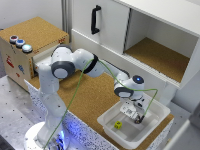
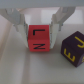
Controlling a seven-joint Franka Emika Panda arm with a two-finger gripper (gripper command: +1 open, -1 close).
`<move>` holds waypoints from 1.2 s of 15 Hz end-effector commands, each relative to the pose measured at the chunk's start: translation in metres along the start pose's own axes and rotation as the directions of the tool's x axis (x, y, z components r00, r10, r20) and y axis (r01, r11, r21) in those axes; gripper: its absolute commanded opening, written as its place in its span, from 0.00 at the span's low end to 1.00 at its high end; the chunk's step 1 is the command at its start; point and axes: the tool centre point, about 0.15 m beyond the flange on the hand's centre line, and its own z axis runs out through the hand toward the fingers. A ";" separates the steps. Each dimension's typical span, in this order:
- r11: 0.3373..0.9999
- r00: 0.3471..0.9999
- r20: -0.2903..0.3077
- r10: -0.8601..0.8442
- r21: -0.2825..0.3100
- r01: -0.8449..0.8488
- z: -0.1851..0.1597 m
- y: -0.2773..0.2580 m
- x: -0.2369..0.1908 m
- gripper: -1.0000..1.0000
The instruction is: Move to the drawer, then place the pink object
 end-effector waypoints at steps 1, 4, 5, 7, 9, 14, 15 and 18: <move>1.000 0.997 -0.071 0.004 -0.010 -0.005 -0.034 -0.011 -0.001 0.00; 1.000 0.991 -0.128 0.023 -0.019 -0.025 -0.079 -0.022 0.006 0.00; 0.999 0.987 -0.158 0.031 -0.021 -0.035 -0.096 -0.026 0.009 0.00; 0.999 0.978 -0.208 0.033 -0.032 -0.041 -0.125 -0.035 0.015 0.00; 0.999 0.966 -0.256 0.018 -0.036 -0.028 -0.162 -0.050 0.026 0.00; 0.997 0.951 -0.301 -0.074 -0.031 0.068 -0.205 -0.122 0.049 0.00; 0.995 0.950 -0.296 -0.096 -0.026 0.093 -0.206 -0.146 0.051 0.00; 0.987 0.948 -0.279 -0.153 0.012 0.162 -0.211 -0.220 0.052 0.00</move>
